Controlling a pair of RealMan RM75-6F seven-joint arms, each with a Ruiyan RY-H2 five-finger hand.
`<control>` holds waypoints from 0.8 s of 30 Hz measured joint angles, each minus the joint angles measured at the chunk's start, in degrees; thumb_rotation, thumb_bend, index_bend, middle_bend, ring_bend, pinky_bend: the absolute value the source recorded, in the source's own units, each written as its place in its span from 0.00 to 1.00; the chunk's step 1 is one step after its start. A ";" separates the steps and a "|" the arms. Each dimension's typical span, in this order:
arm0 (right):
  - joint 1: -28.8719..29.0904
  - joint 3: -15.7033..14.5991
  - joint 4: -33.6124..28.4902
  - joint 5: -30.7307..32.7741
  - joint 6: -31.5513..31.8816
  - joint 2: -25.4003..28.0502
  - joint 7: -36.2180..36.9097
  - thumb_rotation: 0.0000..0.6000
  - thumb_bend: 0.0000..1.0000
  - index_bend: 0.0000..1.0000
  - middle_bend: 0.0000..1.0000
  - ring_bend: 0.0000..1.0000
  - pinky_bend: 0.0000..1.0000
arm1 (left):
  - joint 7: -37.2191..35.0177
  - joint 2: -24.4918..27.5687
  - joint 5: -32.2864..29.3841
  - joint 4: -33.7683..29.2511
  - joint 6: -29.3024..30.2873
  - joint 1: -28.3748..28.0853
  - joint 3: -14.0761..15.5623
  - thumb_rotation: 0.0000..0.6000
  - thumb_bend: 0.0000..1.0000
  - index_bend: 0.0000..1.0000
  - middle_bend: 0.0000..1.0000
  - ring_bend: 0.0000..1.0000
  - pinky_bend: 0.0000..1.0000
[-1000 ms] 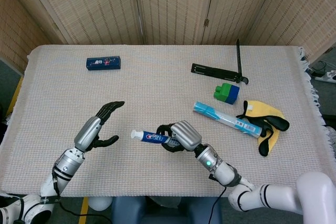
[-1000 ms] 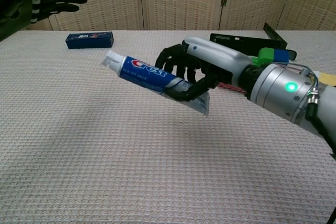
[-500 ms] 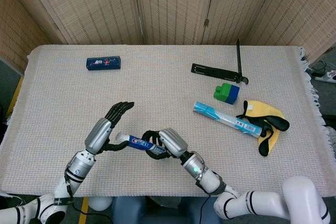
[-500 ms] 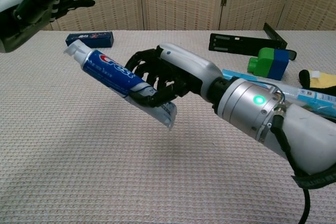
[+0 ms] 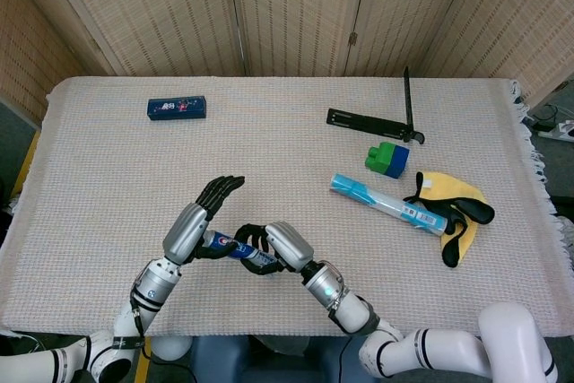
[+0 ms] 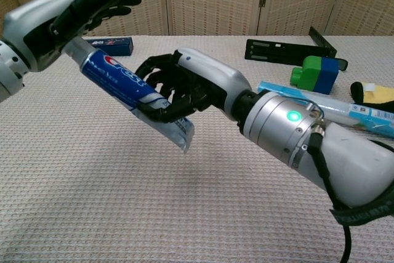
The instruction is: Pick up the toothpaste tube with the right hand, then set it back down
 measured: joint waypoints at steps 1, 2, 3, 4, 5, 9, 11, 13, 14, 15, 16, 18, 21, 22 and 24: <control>-0.04 0.04 0.15 -0.14 0.17 -0.23 0.15 1.00 0.61 0.83 0.69 0.76 0.63 | -0.29 -0.39 -0.17 -0.01 -0.12 -0.11 -0.07 0.14 0.18 0.07 0.10 0.02 0.00; -0.09 0.08 0.40 -0.39 0.45 -0.60 0.53 1.00 0.61 0.83 0.70 0.76 0.63 | -0.45 -0.68 -0.31 0.00 -0.20 -0.19 -0.11 0.14 0.18 0.07 0.10 0.02 0.00; -0.14 0.10 0.63 -0.62 0.67 -0.91 0.86 1.00 0.61 0.83 0.70 0.76 0.63 | -0.49 -0.95 -0.52 -0.01 -0.28 -0.25 -0.16 0.14 0.18 0.07 0.10 0.02 0.00; -0.20 0.10 0.85 -0.89 0.91 -1.19 1.19 1.00 0.61 0.84 0.70 0.76 0.63 | -0.39 -1.32 -0.83 -0.03 -0.40 -0.32 -0.23 0.14 0.18 0.07 0.10 0.02 0.00; -0.28 0.08 1.14 -1.26 1.24 -1.52 1.54 1.00 0.61 0.84 0.70 0.76 0.63 | -0.27 -1.57 -1.02 -0.04 -0.46 -0.37 -0.29 0.14 0.18 0.06 0.10 0.02 0.00; -0.50 0.04 1.82 -1.93 1.83 -2.24 2.46 1.00 0.61 0.84 0.70 0.77 0.63 | 0.37 -2.51 -1.22 0.21 -0.14 -0.45 -0.52 0.14 0.18 0.06 0.09 0.02 0.00; -0.58 0.10 2.05 -2.07 1.96 -2.46 2.61 1.00 0.61 0.84 0.70 0.77 0.63 | 0.87 -3.02 -1.29 0.51 0.13 -0.45 -0.65 0.14 0.18 0.06 0.09 0.02 0.00; -0.64 0.16 2.11 -2.10 1.92 -2.55 2.80 1.00 0.61 0.84 0.70 0.76 0.63 | 1.34 -3.37 -1.63 0.67 0.18 -0.47 -0.80 0.14 0.18 0.06 0.09 0.02 0.00; -0.68 0.17 2.13 -2.15 1.88 -2.53 2.77 1.00 0.61 0.84 0.70 0.76 0.63 | 1.49 -3.45 -1.80 0.73 0.17 -0.49 -0.90 0.14 0.18 0.06 0.09 0.02 0.00; -0.70 0.14 2.13 -2.22 1.87 -2.45 2.73 1.00 0.61 0.84 0.70 0.76 0.63 | 1.65 -3.48 -1.96 0.80 0.14 -0.50 -0.98 0.14 0.18 0.06 0.09 0.02 0.00; -0.72 0.09 2.13 -2.28 1.85 -2.31 2.65 1.00 0.61 0.84 0.70 0.76 0.63 | 1.74 -3.39 -2.06 0.86 0.09 -0.49 -1.02 0.14 0.18 0.06 0.09 0.02 0.00; -0.79 -0.06 2.16 -2.41 1.69 -1.70 2.11 1.00 0.61 0.84 0.70 0.77 0.63 | 1.86 -2.94 -2.03 0.96 0.11 -0.41 -1.01 0.14 0.18 0.06 0.09 0.02 0.00; -0.81 -0.32 2.08 -2.30 0.86 -0.10 0.53 1.00 0.61 0.84 0.70 0.77 0.63 | 2.15 -1.78 -1.76 1.44 0.43 -0.12 -0.93 0.14 0.18 0.06 0.09 0.01 0.00; -0.78 -0.40 1.94 -2.11 0.32 0.53 -0.13 1.00 0.61 0.84 0.70 0.77 0.63 | 2.44 -1.35 -1.67 1.92 0.66 0.01 -0.94 0.14 0.18 0.06 0.09 0.01 0.00; -0.66 -0.48 1.45 -1.17 -1.14 2.12 -2.52 1.00 0.61 0.84 0.70 0.77 0.63 | 3.21 -0.77 -1.57 3.11 1.03 0.23 -0.99 0.14 0.18 0.06 0.09 0.01 0.00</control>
